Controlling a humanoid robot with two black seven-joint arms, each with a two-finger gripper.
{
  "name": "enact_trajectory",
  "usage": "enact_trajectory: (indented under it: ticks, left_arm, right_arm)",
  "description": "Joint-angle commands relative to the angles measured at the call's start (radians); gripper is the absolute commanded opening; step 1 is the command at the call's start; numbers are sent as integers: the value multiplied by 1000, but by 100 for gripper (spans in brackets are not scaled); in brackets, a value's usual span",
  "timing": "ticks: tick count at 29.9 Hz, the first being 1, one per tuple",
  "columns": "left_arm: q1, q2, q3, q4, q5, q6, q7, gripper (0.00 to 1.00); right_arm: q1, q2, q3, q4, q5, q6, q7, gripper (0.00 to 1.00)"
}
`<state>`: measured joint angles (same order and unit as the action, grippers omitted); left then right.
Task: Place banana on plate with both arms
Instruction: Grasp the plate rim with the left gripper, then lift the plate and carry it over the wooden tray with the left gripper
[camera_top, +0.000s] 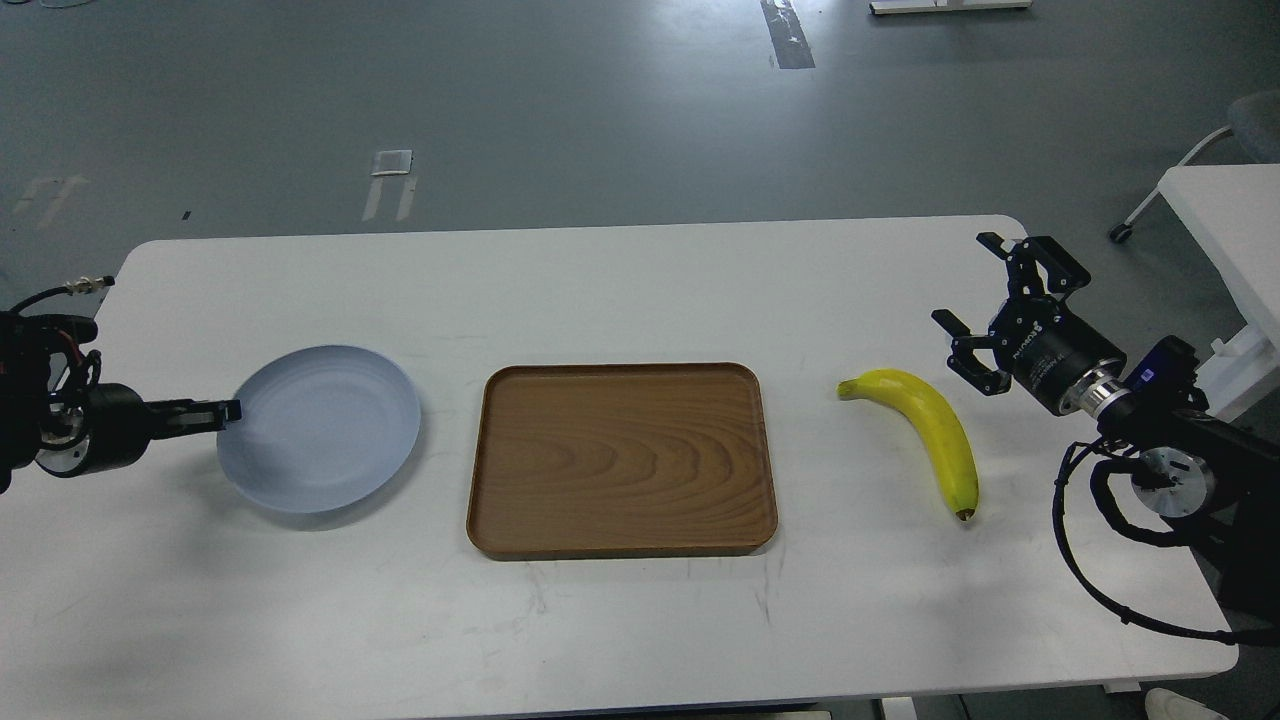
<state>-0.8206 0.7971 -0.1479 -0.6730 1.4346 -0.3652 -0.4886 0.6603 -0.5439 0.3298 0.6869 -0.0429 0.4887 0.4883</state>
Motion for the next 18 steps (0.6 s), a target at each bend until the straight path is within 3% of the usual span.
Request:
enact_trajectory:
  ticks: [1,6,12,18]
  left_arm:
    - [-103,-1,1,-7,-69,-108,0,0]
    - [-213,-7,1,-60,-122,-123,0,0]
    - [-270,-33,2,-220,-83,-123,0,0]
    - [-296,-214,7,-234,64,-123,0,0]
  right_arm:
    - [2,-1,0,2,0,0,0,100]
    - [2,-4,0,0,0,0,0,100]
    - [4,-4,0,-3,0,0,0,100]
    - [2,-5,0,-1,0,0,0,100]
